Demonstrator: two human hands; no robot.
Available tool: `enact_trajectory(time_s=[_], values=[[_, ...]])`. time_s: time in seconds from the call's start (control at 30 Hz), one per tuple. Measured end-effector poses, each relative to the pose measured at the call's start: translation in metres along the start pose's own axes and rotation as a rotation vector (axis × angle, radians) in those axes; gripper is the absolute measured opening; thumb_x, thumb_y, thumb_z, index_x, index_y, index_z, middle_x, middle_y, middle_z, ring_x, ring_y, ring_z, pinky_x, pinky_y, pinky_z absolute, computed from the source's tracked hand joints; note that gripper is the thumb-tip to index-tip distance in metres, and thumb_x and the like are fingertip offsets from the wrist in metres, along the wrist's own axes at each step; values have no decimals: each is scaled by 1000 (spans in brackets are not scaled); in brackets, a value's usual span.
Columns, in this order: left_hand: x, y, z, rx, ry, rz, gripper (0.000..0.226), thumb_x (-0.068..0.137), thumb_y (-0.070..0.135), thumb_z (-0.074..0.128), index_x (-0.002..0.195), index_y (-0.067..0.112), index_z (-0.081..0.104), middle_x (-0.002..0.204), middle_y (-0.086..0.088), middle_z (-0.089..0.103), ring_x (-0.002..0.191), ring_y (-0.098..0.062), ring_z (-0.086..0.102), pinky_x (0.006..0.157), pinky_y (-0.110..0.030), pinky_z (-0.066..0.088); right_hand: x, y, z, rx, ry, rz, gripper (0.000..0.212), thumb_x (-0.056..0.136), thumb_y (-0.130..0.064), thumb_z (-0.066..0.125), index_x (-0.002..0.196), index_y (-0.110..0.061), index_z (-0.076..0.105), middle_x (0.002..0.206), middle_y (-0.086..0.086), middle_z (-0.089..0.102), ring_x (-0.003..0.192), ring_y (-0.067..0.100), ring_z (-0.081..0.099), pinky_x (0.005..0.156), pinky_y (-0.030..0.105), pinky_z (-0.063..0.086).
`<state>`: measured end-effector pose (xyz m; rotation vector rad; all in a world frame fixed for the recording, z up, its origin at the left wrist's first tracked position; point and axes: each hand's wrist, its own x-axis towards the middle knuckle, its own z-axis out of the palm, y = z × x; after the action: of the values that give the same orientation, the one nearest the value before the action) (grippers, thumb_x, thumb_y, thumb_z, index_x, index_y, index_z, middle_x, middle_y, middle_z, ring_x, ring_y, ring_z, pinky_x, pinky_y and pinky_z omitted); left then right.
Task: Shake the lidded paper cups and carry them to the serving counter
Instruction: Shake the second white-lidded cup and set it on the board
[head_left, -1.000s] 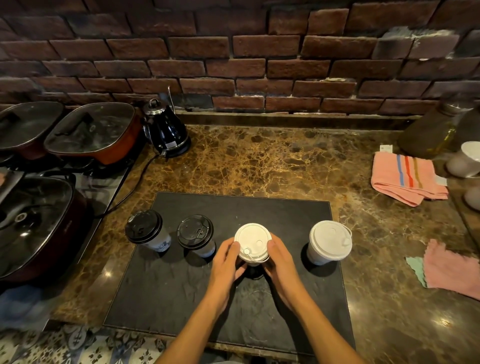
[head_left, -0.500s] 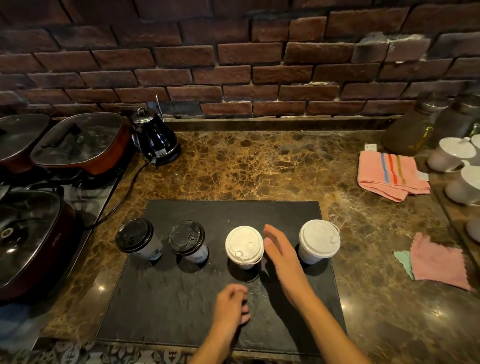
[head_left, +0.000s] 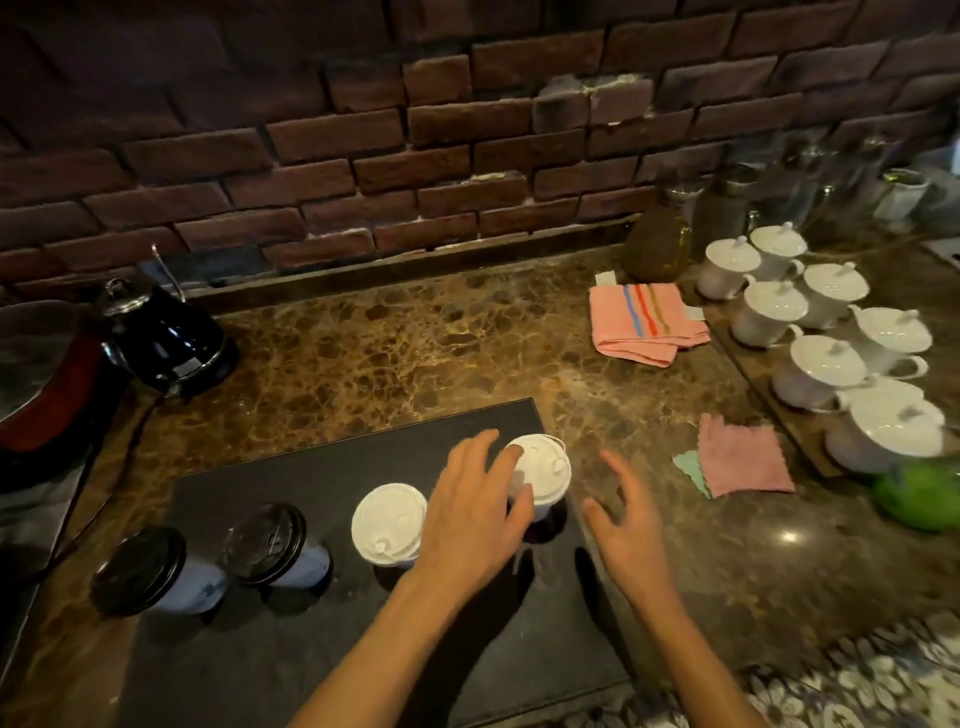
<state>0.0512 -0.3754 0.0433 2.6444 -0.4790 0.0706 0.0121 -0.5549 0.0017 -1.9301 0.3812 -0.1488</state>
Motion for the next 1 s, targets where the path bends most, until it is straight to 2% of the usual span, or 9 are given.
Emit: enact_trajectory(time_s=[0.1, 0.2, 0.33, 0.53, 0.63, 0.7, 0.8, 0.9, 1.0], values=[[16, -6, 6, 31, -97, 14, 53, 97, 42, 48, 146, 22, 44, 160, -9, 31, 147, -27, 25, 115, -40, 31, 7, 17, 14, -6, -140, 167, 70, 86, 4, 64, 147, -18, 39, 149, 4, 46, 136, 16, 44, 109, 27, 36], [28, -1, 16, 71, -195, 46, 64, 94, 47, 50, 152, 26, 34, 165, -9, 19, 151, -28, 17, 118, -41, 24, 11, 18, 29, 62, -223, 120, 69, 80, 6, 70, 130, -36, 49, 132, -15, 58, 121, -4, 56, 100, 18, 46], [41, 3, 31, 143, -289, 107, 64, 94, 52, 46, 152, 32, 31, 166, -7, 18, 151, -28, 16, 119, -43, 24, 23, 29, 46, 170, -228, 58, 63, 86, 9, 69, 139, -16, 48, 128, -4, 63, 113, -3, 62, 89, 14, 51], [42, -6, 41, 122, -333, 121, 65, 95, 50, 46, 154, 30, 27, 165, -10, 19, 148, -29, 20, 117, -43, 26, 36, 53, 67, -61, -246, 194, 64, 81, -32, 72, 139, -37, 44, 133, -2, 61, 120, 19, 61, 100, 44, 51], [39, -11, 41, 30, -314, 90, 64, 95, 49, 47, 153, 31, 28, 163, -8, 19, 148, -27, 18, 118, -40, 27, 37, 47, 65, -77, -235, 153, 47, 77, -58, 58, 123, -51, 47, 119, -15, 65, 112, 10, 62, 96, 43, 52], [38, -9, 35, -25, -286, 69, 62, 95, 49, 48, 151, 32, 30, 161, -5, 21, 147, -26, 20, 117, -38, 29, 30, 23, 57, -32, -253, 129, 47, 78, -52, 65, 122, -48, 51, 117, -13, 67, 110, 10, 64, 94, 40, 55], [37, 0, 14, -113, -207, 33, 60, 94, 45, 50, 150, 33, 32, 155, 2, 25, 142, -22, 22, 113, -33, 30, 24, 0, 44, 140, -293, 71, 52, 83, -16, 76, 128, -34, 57, 120, -2, 69, 115, 21, 66, 89, 33, 58], [32, 5, -23, -240, -57, -20, 57, 89, 50, 46, 144, 41, 37, 143, 8, 31, 132, -14, 29, 104, -25, 30, 24, -29, 32, 194, -320, -28, 73, 75, -1, 82, 135, -31, 54, 129, -6, 66, 119, 8, 63, 94, 26, 54], [27, 3, -69, -475, 82, -115, 55, 84, 56, 42, 139, 52, 42, 128, 14, 41, 118, 12, 38, 94, -13, 33, 20, -70, 15, 188, -345, -167, 77, 70, 0, 85, 133, -33, 53, 129, -15, 60, 112, -9, 59, 87, 9, 48]])
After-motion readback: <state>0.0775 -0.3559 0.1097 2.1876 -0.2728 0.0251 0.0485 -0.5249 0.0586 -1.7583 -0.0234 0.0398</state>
